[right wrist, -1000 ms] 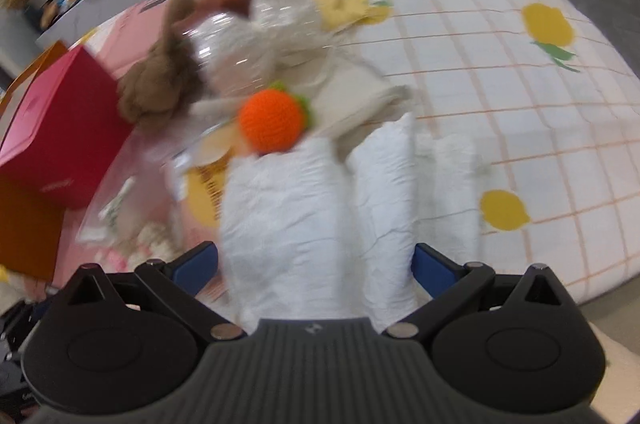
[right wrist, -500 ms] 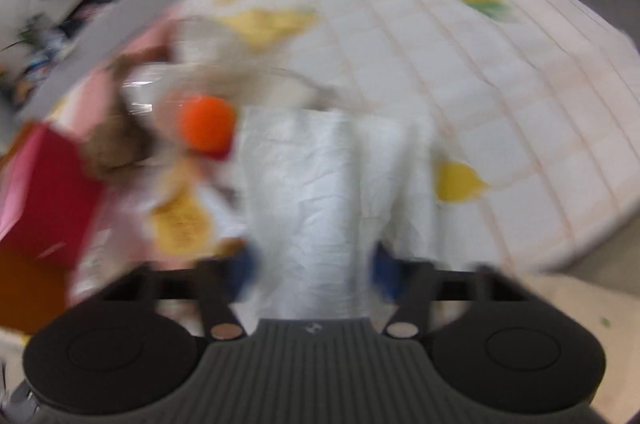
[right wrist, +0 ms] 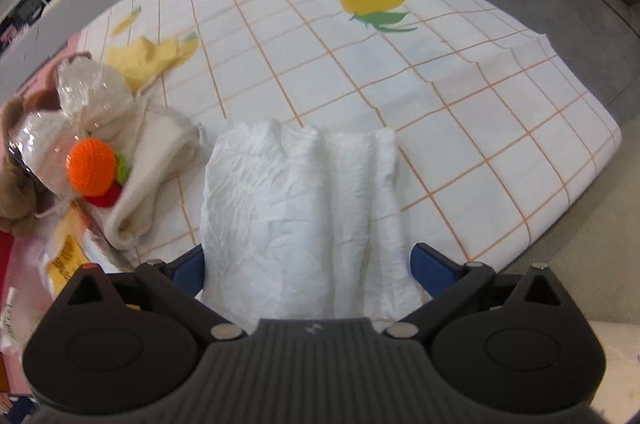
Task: Organize soft objects
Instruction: 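Close the right gripper on the white cloth and lift it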
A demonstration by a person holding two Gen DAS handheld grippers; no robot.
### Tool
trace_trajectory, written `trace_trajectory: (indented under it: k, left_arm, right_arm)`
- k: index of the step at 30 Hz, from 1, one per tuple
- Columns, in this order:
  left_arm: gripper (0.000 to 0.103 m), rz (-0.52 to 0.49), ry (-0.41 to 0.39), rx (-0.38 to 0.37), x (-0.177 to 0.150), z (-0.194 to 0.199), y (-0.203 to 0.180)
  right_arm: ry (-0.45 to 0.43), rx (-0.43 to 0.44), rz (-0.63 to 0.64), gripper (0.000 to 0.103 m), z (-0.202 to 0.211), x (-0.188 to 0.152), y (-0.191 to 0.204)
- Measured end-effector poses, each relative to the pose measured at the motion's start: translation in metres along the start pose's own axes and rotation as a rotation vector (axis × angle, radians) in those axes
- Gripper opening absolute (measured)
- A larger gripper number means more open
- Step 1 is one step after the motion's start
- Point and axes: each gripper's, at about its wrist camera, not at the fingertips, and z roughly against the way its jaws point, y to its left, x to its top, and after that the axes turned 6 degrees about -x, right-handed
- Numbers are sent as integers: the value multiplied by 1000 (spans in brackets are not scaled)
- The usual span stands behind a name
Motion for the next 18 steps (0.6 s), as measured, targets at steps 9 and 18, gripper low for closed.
trace_trajectory:
  k: [9,18]
  left_arm:
    - [94,6,-2,-1,0,0,1]
    - [94,-106,-42,65,-8,-3,-15]
  right_arm:
    - [-22,9,0,69,4,-2,-4]
    - [-38,86,-45,38,19,-11,-3]
